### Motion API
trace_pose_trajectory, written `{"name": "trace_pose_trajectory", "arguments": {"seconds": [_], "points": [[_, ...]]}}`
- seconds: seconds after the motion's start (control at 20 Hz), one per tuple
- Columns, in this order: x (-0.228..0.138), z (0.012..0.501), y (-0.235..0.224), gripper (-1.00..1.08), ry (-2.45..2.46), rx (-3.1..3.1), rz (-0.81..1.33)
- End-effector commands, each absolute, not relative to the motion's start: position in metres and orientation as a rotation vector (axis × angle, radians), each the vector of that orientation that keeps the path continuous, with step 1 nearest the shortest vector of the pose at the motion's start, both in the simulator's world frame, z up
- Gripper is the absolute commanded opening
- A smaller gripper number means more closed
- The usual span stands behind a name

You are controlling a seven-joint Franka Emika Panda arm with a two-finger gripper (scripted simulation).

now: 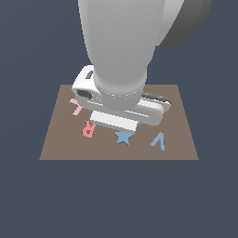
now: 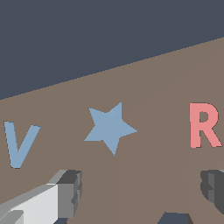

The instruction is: Insert a designated object into the corresponding slot on a board.

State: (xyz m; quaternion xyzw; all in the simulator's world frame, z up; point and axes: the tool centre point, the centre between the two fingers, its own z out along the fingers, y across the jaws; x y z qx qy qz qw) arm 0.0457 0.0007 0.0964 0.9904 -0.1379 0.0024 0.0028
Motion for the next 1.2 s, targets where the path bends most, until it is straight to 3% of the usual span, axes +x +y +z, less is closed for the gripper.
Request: {"name": "trace_pose_trajectory", "arguments": {"seconds": [0.0, 0.5, 1.15], "points": [[0.055, 0.082, 0.005, 1.00, -0.497, 3.098, 0.006], [0.077, 0.052, 0.011, 1.00, -0.632, 3.077, 0.000], [0.079, 0.034, 0.012, 1.00, -0.643, 3.075, 0.000]]}}
